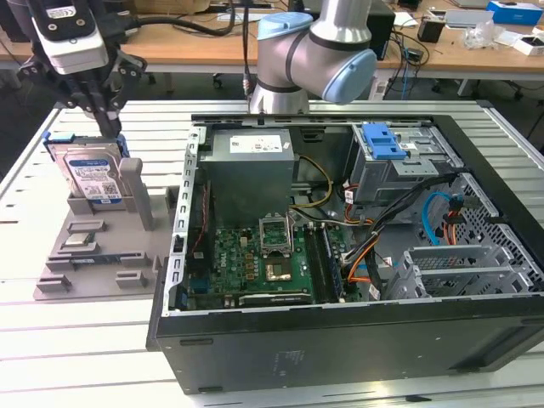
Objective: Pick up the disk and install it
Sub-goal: 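Reach for the disk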
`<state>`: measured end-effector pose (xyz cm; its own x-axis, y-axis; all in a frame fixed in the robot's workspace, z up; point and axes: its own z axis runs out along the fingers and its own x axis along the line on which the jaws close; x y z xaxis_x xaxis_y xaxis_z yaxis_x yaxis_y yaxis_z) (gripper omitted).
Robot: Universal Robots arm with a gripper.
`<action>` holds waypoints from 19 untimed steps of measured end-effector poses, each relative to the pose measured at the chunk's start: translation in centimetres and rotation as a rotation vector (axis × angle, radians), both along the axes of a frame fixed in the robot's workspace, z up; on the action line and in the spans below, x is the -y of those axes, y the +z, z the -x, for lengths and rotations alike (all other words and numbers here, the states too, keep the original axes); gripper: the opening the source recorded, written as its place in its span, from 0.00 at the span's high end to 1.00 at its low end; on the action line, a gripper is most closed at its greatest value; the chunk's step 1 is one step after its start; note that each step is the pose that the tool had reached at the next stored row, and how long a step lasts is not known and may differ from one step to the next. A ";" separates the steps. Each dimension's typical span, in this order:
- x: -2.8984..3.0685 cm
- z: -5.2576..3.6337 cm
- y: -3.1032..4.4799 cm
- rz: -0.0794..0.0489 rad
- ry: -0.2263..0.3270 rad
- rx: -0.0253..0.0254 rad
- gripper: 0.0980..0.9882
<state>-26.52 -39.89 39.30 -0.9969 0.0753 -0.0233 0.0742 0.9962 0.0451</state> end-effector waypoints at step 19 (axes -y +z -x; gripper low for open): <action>-0.71 5.85 -0.33 0.004 0.000 0.0000 0.99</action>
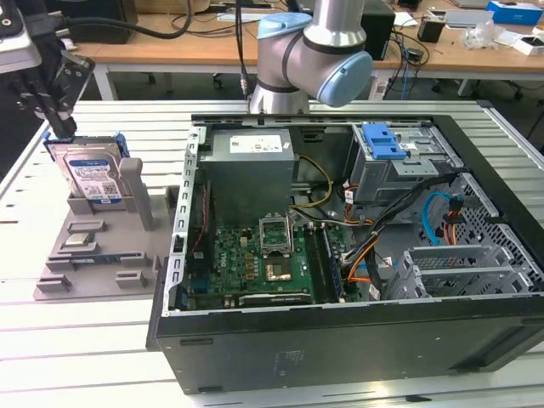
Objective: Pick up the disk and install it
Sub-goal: 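Reach for the disk, then pick up the disk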
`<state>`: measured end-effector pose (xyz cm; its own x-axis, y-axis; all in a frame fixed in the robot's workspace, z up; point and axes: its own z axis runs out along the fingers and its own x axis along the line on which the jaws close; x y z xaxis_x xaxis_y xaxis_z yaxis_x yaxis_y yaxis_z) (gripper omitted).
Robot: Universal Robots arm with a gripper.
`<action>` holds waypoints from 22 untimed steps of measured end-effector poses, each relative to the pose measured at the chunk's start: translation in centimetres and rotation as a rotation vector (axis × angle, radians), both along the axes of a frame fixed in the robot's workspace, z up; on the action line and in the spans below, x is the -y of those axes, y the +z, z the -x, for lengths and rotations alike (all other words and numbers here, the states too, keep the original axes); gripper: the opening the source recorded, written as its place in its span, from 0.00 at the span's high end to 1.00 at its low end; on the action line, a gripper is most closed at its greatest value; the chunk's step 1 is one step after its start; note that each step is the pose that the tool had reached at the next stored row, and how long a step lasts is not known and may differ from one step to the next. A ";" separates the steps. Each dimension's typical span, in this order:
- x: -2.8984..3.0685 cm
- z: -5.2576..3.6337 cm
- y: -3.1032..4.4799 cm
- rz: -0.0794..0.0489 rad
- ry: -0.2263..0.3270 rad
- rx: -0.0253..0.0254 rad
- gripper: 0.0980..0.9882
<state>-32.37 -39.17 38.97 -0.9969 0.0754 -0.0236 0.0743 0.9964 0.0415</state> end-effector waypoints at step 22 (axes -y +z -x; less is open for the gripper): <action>-2.89 2.09 -0.65 0.014 0.005 0.0000 0.99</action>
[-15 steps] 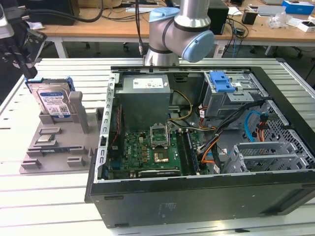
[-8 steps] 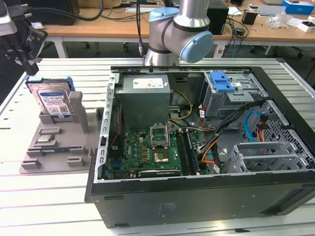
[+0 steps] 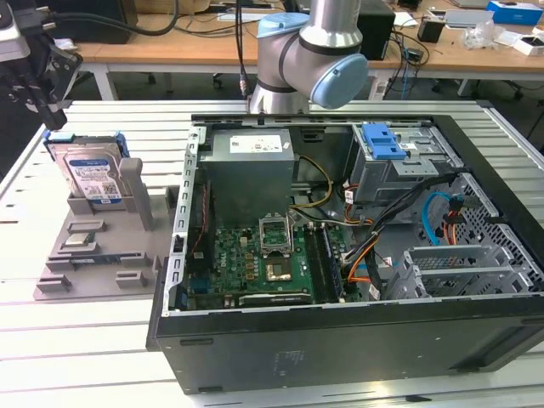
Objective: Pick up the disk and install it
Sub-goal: 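Pick up the disk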
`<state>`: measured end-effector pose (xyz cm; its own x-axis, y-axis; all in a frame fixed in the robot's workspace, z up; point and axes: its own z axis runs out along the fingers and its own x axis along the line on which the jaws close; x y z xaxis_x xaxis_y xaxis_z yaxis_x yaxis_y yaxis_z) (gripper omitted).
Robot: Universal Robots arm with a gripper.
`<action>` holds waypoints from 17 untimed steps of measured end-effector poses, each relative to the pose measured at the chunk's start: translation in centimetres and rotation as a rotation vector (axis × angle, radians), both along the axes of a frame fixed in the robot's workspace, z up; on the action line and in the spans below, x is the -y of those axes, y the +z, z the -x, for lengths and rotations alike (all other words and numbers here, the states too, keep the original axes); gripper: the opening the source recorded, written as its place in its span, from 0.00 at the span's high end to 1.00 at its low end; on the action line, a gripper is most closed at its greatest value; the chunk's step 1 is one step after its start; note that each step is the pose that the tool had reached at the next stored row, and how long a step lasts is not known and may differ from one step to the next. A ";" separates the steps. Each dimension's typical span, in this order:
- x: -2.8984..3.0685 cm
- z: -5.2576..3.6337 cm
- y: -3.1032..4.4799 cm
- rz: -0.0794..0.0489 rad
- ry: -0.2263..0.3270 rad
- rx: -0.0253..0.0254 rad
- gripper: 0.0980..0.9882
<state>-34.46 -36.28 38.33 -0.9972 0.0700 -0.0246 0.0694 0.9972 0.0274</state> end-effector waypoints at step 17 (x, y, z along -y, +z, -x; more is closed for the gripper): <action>0.00 0.00 0.00 0.000 0.429 0.0000 0.99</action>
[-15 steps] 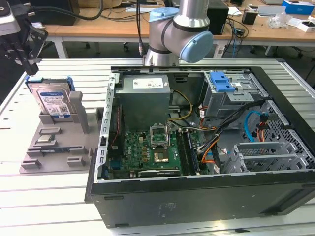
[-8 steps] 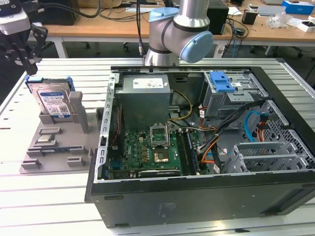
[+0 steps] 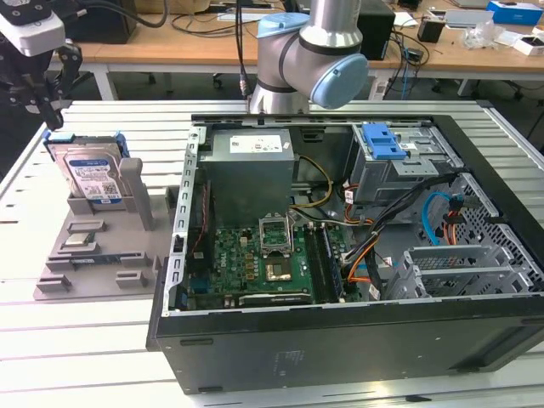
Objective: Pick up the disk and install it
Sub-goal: 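Pick up the disk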
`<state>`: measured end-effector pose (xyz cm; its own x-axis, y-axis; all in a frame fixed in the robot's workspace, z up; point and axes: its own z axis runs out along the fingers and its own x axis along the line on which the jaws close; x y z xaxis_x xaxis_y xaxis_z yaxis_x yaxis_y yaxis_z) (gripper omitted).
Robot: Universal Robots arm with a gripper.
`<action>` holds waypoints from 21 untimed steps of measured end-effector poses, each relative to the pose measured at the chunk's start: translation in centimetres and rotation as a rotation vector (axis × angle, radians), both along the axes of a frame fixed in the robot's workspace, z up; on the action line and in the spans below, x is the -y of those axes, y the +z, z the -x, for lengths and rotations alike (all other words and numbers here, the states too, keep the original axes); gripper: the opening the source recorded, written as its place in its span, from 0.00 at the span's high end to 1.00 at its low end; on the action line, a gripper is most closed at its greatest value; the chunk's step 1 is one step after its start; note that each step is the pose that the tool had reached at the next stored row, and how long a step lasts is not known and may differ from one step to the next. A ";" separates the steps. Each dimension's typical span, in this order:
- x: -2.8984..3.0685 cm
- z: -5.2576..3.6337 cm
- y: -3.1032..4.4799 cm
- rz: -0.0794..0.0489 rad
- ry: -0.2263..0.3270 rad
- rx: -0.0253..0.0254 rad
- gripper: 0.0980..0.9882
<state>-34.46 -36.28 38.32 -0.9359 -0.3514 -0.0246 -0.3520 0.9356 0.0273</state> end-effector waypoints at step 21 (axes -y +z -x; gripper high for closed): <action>0.00 0.00 0.00 0.000 0.343 0.0000 0.99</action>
<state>-34.46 -36.28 38.33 -0.7631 -0.6458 -0.0246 -0.6462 0.7627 0.0273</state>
